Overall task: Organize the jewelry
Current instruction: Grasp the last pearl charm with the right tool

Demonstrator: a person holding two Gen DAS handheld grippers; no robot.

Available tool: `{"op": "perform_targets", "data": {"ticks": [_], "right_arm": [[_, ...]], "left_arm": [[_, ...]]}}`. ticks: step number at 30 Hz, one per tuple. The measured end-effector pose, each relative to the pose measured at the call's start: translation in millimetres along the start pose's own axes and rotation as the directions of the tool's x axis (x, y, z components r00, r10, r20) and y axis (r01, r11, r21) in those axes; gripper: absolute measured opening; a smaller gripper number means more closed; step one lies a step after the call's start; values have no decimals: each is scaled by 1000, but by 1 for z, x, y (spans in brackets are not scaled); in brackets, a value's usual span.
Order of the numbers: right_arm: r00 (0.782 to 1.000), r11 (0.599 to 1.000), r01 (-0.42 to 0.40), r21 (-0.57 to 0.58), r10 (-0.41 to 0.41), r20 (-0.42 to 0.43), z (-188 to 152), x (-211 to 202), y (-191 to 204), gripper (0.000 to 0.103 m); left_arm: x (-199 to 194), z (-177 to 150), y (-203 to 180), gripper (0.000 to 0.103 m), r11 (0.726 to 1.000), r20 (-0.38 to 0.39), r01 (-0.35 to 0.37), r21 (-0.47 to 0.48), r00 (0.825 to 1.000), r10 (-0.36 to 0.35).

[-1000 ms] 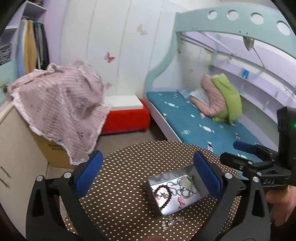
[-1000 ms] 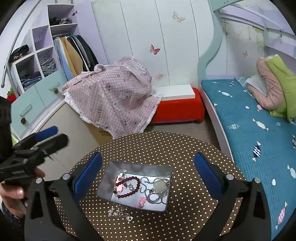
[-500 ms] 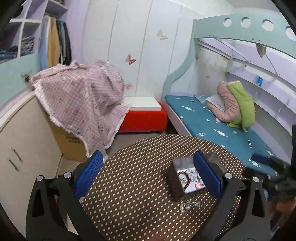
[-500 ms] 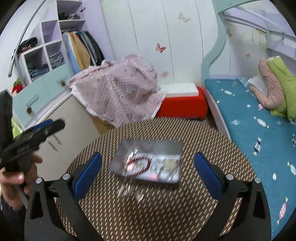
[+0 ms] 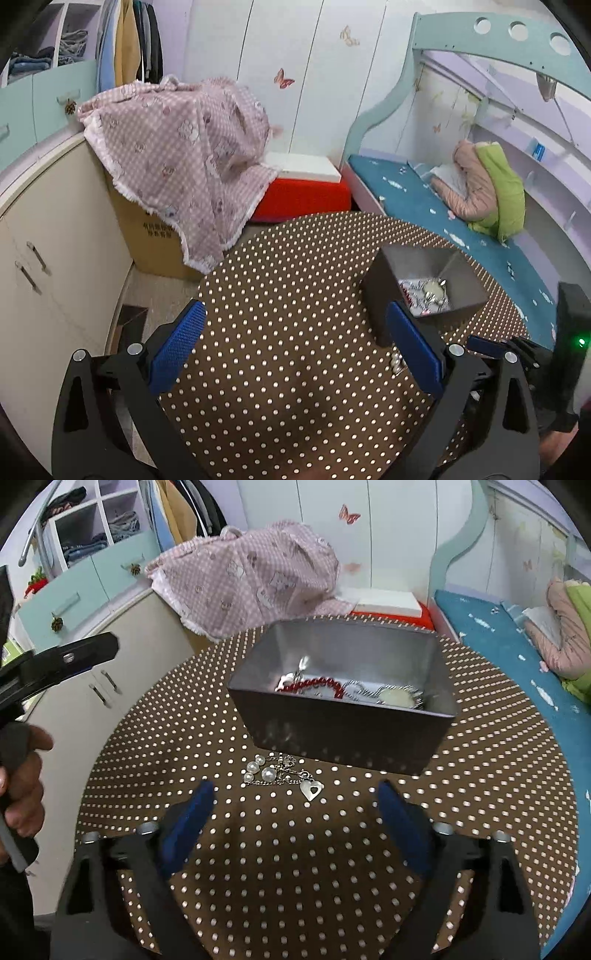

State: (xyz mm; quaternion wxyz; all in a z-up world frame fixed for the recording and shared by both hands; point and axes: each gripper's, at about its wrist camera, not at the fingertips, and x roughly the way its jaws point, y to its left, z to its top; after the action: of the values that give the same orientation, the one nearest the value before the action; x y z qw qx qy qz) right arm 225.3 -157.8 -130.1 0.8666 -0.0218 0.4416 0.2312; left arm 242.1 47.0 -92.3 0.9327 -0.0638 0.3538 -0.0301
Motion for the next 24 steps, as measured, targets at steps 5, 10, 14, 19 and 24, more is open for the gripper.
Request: {"op": "perform_targets", "data": {"ticks": [5, 10, 14, 19, 24], "right_arm": [[1000, 1000, -21, 18, 21, -22, 9, 24, -1, 56], [1000, 999, -28, -30, 27, -15, 12, 30, 8, 24], [999, 994, 10, -108, -14, -34, 3, 30, 16, 10], [999, 999, -47, -13, 46, -23, -4, 22, -8, 9], [991, 988, -132, 86, 129, 33, 0, -3, -26, 9]], "left_arm": [[10, -6, 4, 98, 1000, -29, 2, -19, 1000, -3], [17, -9, 5, 98, 1000, -45, 2, -17, 999, -3], [24, -10, 4, 98, 1000, -59, 7, -21, 998, -8], [30, -9, 1, 98, 1000, -67, 14, -16, 998, -15], [35, -4, -8, 98, 1000, -65, 22, 5, 998, -22]]}}
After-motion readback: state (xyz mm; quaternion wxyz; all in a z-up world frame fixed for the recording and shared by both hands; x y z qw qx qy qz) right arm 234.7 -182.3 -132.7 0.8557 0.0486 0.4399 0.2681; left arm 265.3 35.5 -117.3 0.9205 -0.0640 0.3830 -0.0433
